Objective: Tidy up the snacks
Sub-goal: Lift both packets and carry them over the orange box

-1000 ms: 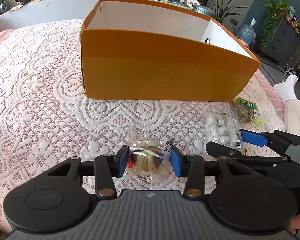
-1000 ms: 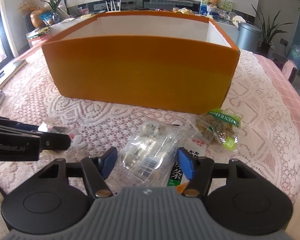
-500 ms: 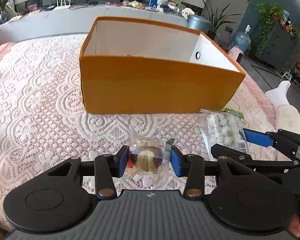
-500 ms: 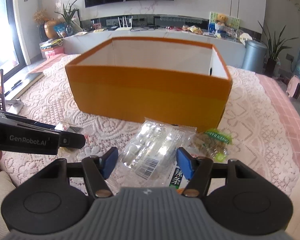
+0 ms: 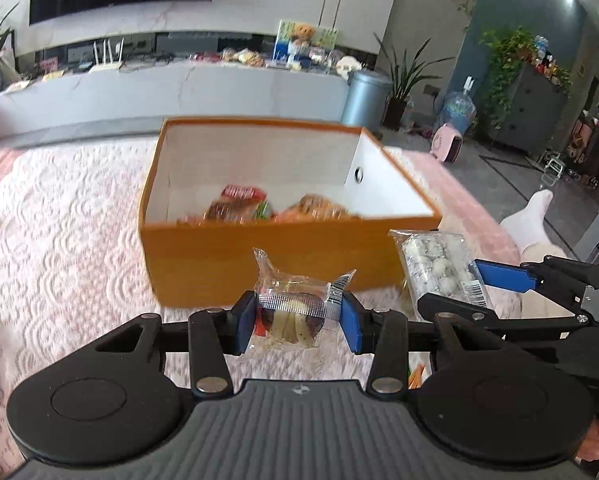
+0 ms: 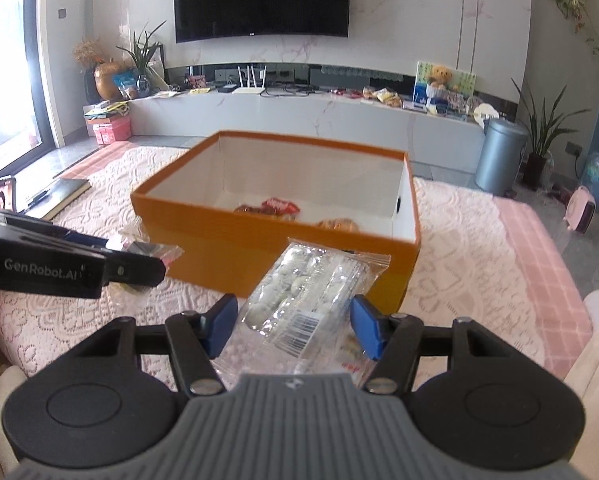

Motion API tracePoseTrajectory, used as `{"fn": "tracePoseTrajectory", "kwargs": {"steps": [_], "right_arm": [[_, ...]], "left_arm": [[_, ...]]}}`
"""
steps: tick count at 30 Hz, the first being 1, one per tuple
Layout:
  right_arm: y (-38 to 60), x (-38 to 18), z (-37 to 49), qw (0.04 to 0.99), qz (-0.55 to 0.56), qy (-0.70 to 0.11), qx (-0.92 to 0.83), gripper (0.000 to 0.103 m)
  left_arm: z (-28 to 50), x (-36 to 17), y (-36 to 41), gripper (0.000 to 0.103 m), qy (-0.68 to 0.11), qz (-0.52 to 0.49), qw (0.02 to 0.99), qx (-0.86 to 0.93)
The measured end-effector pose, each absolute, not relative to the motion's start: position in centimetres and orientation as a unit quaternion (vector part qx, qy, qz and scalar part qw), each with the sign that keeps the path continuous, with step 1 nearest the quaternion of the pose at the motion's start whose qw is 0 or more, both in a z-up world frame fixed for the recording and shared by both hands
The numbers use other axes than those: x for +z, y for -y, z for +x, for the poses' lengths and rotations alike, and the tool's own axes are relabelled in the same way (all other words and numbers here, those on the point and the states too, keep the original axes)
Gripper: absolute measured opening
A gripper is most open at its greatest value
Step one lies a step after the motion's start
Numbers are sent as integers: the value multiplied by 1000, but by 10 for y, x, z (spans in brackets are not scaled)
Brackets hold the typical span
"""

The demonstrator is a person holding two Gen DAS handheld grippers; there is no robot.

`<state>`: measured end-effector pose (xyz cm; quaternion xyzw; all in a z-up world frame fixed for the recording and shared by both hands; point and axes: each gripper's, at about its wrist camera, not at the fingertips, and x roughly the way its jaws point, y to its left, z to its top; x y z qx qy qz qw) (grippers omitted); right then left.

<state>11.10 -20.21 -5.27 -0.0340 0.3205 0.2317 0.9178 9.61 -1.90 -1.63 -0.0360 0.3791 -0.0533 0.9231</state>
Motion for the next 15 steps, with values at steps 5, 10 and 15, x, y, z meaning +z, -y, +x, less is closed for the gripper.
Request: {"fn": "tracePoseTrajectory", "kwargs": {"steps": [5,10,15], "right_arm": [[206,-33,126,926,-48,-296,228,59],[210,-15,148,931,-48,-282,228,59],[206,-7,169,934,-64,-271,223,58]], "left_arm": [[114,0,26,50,-360,-24,931,-62],[135,13,32,49,-343,-15,937,-66],[156,15,31,50,-340,-12,938,-63]]}}
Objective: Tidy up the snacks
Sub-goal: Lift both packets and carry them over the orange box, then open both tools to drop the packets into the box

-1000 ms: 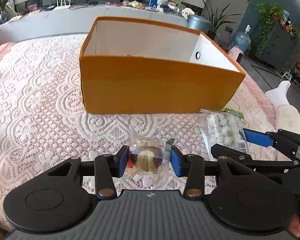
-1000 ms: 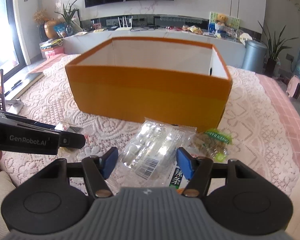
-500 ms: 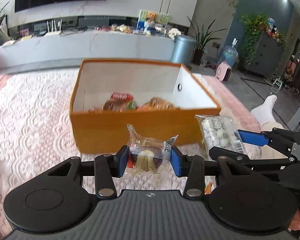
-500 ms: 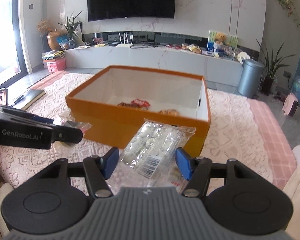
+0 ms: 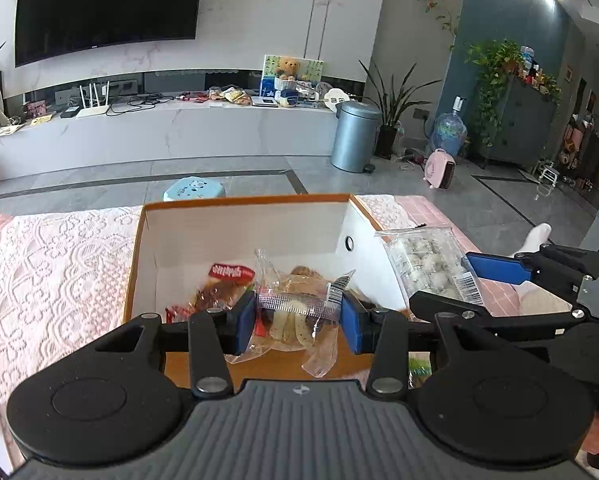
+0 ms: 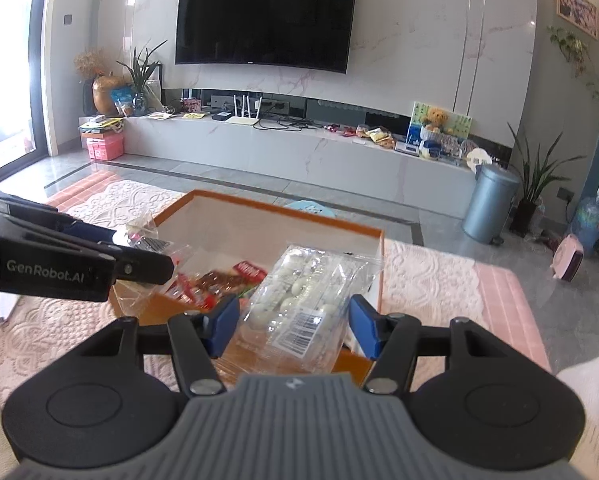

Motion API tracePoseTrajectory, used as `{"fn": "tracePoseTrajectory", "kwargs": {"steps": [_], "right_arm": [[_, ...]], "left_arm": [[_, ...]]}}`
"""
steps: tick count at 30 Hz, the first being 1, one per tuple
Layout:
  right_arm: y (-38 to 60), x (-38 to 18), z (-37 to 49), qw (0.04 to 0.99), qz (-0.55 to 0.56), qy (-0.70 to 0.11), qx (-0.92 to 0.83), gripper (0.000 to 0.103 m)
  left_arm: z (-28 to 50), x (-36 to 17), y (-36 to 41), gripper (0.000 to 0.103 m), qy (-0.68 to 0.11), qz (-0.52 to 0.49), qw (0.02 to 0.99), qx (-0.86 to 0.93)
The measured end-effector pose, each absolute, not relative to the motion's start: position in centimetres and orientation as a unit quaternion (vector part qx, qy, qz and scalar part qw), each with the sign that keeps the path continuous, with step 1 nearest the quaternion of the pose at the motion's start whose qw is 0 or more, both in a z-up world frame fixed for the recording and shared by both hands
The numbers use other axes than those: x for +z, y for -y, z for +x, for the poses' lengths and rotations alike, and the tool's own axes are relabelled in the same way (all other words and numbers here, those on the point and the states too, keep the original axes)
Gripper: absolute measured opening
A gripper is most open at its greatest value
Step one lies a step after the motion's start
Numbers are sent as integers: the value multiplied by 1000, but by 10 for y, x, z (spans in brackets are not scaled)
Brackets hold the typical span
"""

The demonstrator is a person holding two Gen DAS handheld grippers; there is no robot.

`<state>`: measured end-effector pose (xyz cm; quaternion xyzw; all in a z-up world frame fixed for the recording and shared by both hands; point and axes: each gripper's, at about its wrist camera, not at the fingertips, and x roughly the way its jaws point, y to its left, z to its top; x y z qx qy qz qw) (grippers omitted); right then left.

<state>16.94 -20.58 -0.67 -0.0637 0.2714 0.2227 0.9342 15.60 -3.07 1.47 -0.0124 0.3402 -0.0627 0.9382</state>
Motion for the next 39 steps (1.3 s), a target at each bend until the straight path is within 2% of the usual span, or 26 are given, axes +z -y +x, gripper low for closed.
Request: {"fn": "tracePoseTrajectory", "kwargs": {"steps": [15,22,39], "right_arm": [[176,-29,259,923,-115,-302,210,57],[160,-59,302,905,-162,-337,201,57],[132,-106,352,855,-230,-417,206,57]], "left_arm": [[222,-18,23,50,-382,-4,924,-29],[249,-41,22,50,-418,15,908,-21],[279,-74,15,50,-476,20,879,-10]]}}
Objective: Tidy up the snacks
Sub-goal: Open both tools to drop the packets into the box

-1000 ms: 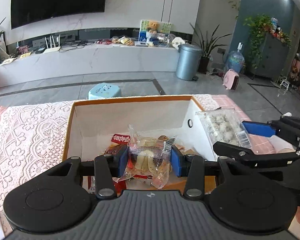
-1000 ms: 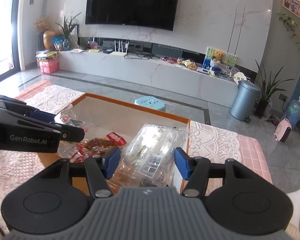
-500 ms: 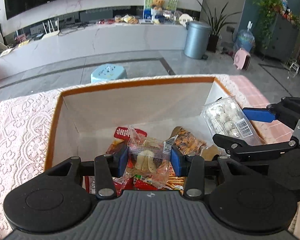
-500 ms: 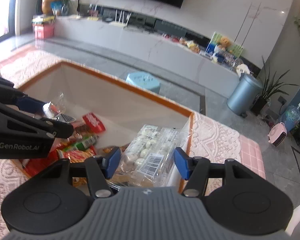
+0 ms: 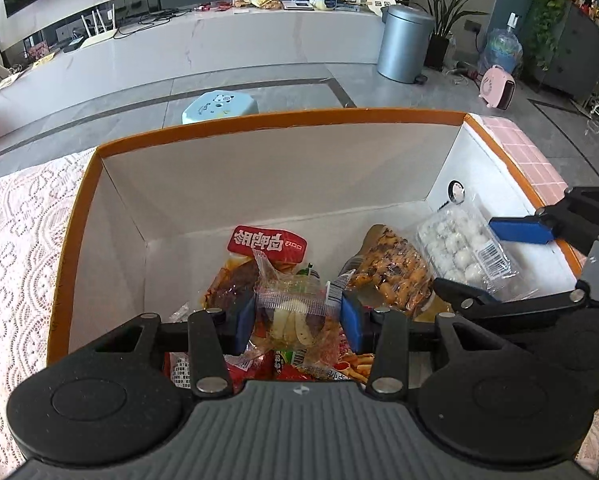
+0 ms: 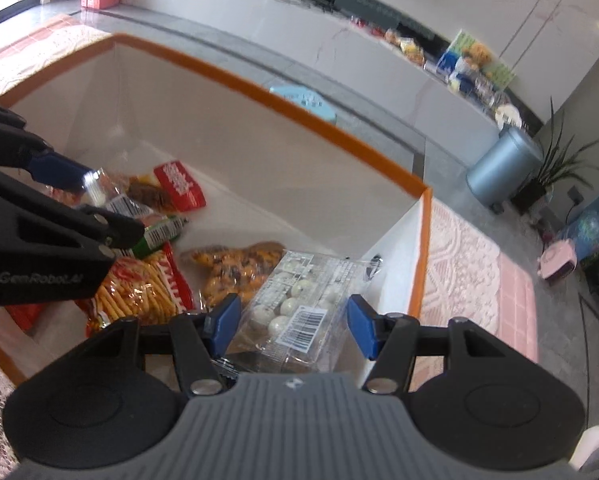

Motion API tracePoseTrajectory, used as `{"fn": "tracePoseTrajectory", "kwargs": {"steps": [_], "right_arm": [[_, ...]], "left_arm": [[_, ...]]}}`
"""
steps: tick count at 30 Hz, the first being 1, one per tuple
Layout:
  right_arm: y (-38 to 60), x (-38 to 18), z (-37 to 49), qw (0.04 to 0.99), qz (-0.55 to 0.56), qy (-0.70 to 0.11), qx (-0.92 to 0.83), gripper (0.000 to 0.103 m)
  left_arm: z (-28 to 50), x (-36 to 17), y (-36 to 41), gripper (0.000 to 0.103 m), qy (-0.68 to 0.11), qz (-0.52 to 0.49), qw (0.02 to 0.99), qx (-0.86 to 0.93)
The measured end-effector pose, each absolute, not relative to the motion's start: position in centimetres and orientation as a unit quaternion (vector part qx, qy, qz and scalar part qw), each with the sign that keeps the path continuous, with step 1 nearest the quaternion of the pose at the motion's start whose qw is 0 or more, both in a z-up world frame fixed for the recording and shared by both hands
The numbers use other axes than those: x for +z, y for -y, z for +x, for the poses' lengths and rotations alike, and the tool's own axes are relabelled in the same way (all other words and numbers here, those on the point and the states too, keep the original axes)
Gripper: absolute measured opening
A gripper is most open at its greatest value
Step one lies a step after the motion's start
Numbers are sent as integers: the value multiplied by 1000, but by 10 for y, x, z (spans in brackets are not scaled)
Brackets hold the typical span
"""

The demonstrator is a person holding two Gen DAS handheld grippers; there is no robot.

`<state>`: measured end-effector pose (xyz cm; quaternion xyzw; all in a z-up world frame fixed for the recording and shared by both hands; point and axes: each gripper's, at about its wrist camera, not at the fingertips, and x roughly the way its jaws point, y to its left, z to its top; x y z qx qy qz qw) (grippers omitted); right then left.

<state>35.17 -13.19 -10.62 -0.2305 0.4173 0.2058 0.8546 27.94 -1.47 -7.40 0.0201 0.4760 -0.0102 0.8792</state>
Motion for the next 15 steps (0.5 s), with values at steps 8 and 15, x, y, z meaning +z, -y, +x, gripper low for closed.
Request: {"fn": "tracePoseTrajectory", "kwargs": {"steps": [8,15], "right_arm": [[122,-113,348,848,-245,-422,207,57],[121,-113,348,845,-256,-424,202,60]], "left_arm": [[284,-76,21,54,-479,51,876,-2],[283,-75,21,61,-481,49,875,-2]]}}
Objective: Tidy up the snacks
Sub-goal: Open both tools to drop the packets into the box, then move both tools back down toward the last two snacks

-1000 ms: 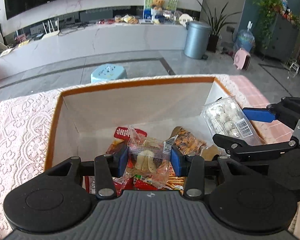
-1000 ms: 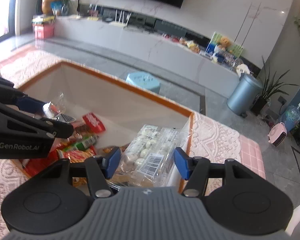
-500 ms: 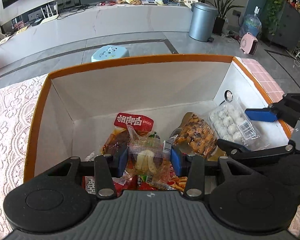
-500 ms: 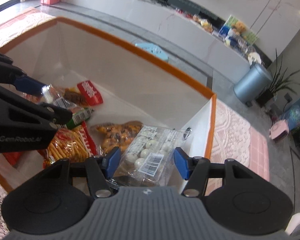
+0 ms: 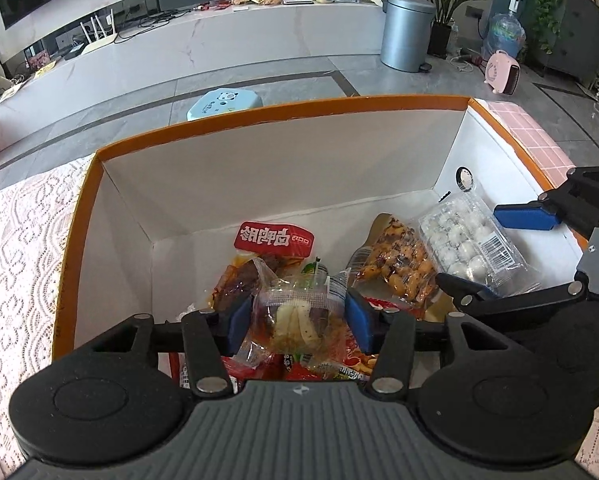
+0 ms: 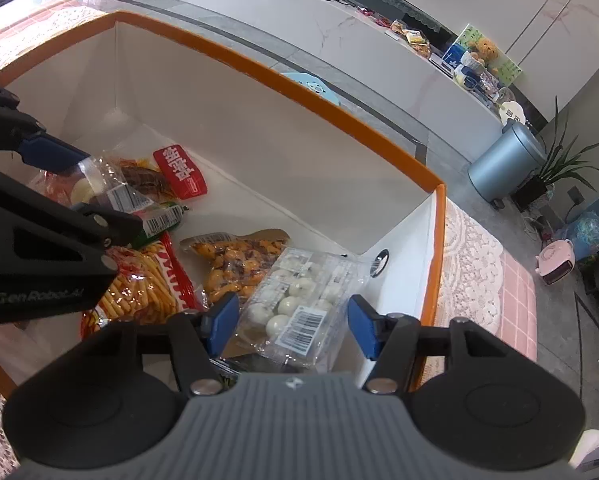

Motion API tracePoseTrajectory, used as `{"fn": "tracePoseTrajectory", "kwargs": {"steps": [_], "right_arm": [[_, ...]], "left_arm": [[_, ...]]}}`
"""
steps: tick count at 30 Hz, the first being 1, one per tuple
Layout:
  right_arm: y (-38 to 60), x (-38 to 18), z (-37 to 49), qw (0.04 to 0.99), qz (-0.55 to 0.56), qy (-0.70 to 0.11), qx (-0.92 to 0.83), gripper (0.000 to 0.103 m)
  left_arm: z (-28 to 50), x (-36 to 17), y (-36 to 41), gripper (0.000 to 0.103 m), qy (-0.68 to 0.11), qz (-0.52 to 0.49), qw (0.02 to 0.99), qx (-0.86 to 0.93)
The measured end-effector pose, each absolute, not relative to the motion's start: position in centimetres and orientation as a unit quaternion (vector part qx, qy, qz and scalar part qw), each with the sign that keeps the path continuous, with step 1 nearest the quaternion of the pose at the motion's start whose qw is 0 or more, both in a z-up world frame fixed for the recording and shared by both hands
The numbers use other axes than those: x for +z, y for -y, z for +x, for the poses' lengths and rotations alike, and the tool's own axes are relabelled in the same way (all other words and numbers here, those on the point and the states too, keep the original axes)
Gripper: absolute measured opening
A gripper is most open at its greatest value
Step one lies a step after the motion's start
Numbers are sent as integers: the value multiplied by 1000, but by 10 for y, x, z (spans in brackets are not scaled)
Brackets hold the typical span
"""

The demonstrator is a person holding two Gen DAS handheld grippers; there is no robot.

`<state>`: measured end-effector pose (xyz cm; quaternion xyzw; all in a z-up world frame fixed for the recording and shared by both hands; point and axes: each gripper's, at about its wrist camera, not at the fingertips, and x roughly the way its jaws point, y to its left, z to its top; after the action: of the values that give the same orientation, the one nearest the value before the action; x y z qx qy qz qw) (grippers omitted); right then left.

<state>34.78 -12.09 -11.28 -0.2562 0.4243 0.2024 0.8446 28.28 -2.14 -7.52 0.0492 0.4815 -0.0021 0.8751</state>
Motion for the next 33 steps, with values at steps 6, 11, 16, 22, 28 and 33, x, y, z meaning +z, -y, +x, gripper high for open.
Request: {"fn": "tracePoseTrajectory", "kwargs": {"steps": [6,11,16,22,28,33], "right_arm": [[120,-105,340,849,-281,-404,194,71],[123,-94,332,852,-293,-391,188,73],[131,-80,324,860,-285,-381,183,79],[141,-58,307,873,-276,-359,179,91],[153,-38,284,885,-258,-344,177,92],[167,-25,261,895,-230,-339,175,93]], "left_arm": [[278,-69,21,71,-469,56,881,1],[269,-57,25,80,-452,59,890,-1],[257,-43,29,88,-425,58,903,-4],[244,-27,33,89,-397,54,916,3],[224,-8,35,89,-373,46,927,1],[203,5,37,89,-357,43,933,3]]}}
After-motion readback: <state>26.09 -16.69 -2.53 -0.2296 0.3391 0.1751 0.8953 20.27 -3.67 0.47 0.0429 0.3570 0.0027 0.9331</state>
